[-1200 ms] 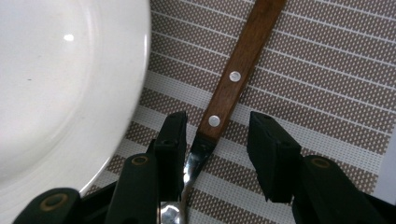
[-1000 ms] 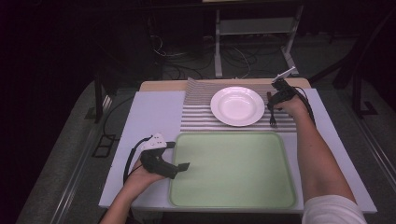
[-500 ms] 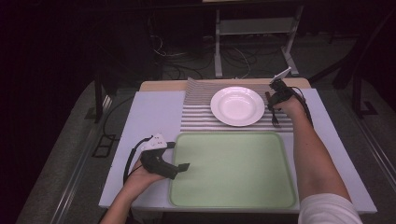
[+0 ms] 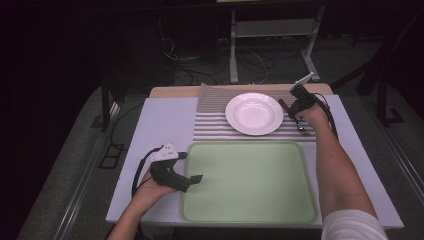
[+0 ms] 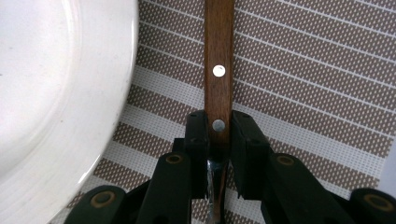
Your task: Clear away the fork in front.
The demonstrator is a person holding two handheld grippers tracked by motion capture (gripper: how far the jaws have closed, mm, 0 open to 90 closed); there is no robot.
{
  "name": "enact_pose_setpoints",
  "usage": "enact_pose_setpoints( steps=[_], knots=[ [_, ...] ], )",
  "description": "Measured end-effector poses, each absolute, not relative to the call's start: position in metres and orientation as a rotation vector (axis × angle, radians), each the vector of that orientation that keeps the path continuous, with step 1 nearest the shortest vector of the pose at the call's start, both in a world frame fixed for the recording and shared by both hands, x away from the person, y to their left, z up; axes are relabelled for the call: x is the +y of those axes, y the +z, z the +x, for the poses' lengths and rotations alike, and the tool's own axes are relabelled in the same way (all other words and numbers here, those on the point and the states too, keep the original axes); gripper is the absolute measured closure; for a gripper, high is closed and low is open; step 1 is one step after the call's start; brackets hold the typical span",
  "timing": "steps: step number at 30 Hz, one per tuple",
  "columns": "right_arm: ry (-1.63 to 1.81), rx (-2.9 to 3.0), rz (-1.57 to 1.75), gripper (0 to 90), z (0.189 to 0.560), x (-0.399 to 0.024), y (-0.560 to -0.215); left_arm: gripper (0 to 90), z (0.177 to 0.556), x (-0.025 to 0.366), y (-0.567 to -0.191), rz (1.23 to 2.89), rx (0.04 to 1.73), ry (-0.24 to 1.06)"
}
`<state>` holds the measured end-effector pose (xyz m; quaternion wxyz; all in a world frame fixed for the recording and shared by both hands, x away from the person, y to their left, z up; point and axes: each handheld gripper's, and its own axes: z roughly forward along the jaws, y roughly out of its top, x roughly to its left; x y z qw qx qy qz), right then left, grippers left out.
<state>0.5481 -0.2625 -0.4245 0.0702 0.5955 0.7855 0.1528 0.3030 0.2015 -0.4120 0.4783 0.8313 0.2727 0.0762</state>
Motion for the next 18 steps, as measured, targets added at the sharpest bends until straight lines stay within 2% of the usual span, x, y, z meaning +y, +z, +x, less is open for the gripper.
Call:
enact_pose_setpoints(
  steps=[11, 18],
  knots=[
    [0.642, 2.339, 1.735, 77.2, 0.532, -0.276, -0.399, 0.0, 0.304, 0.202, -0.412, 2.032, 0.670, 0.195],
    [0.798, 2.312, 1.656, 77.1, 0.505, -0.286, -0.377, 0.0, 0.303, 0.202, -0.411, 2.029, 0.667, 0.206]
  ],
)
